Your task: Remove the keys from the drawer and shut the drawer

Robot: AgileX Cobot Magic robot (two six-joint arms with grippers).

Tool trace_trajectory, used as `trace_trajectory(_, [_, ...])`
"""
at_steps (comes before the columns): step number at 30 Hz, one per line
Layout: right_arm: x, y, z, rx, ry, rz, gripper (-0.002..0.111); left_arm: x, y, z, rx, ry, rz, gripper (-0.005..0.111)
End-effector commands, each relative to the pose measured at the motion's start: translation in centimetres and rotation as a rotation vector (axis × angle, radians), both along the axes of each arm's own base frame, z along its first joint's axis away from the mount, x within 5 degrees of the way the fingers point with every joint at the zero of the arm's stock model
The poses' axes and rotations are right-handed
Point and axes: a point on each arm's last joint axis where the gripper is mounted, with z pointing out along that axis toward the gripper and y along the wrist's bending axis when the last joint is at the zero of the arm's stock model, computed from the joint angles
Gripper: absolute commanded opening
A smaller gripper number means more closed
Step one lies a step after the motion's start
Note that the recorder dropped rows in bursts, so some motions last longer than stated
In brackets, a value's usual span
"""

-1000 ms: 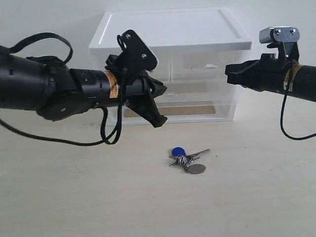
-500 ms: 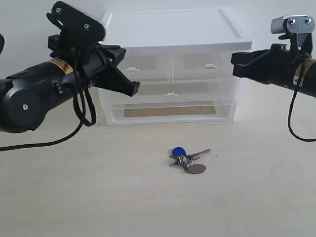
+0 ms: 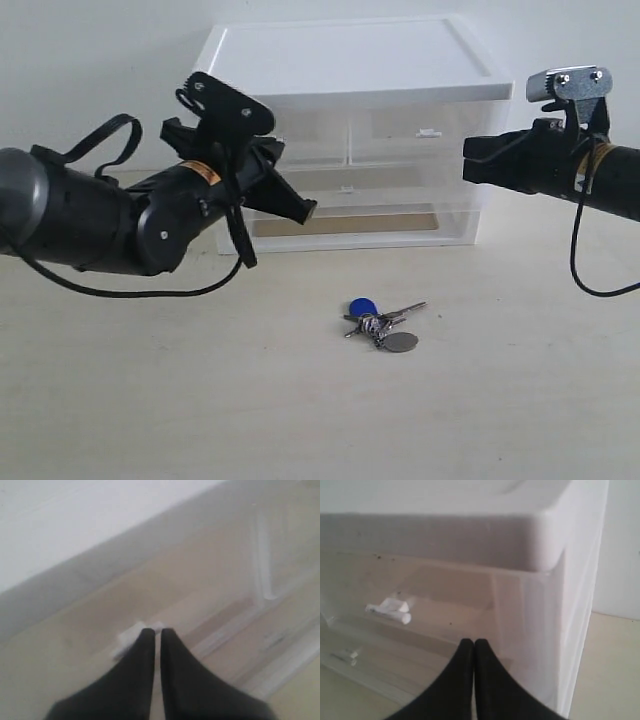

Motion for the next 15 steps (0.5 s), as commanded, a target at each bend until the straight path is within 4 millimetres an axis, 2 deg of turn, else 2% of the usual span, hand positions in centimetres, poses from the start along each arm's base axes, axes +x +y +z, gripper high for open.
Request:
trace_trajectory(1, [0.8, -0.6, 0.7, 0.051, -0.021, -0.061, 0.0, 3.2, 0.6, -0.1, -0.029, -0.027, 0.064, 0.004])
trace_trajectory(4, [0.8, -0.6, 0.7, 0.049, -0.018, -0.063, 0.0, 3.5, 0.8, -0.3, -0.017, 0.037, 0.06, 0.004])
trace_trajectory(7, [0.8, -0.6, 0.7, 0.045, -0.02, -0.055, 0.0, 2.2, 0.7, 0.1, 0.013, 0.008, 0.038, 0.004])
trace_trajectory(11, [0.7, -0.5, 0.5, 0.039, -0.005, -0.044, 0.0, -1.3, 0.7, 1.6, 0.017, -0.104, 0.017, 0.004])
trace_trajectory(15, [0.4, -0.4, 0.5, 0.036, -0.008, -0.03, 0.0, -5.2, 1.4, 3.2, -0.01, -0.136, -0.007, 0.004])
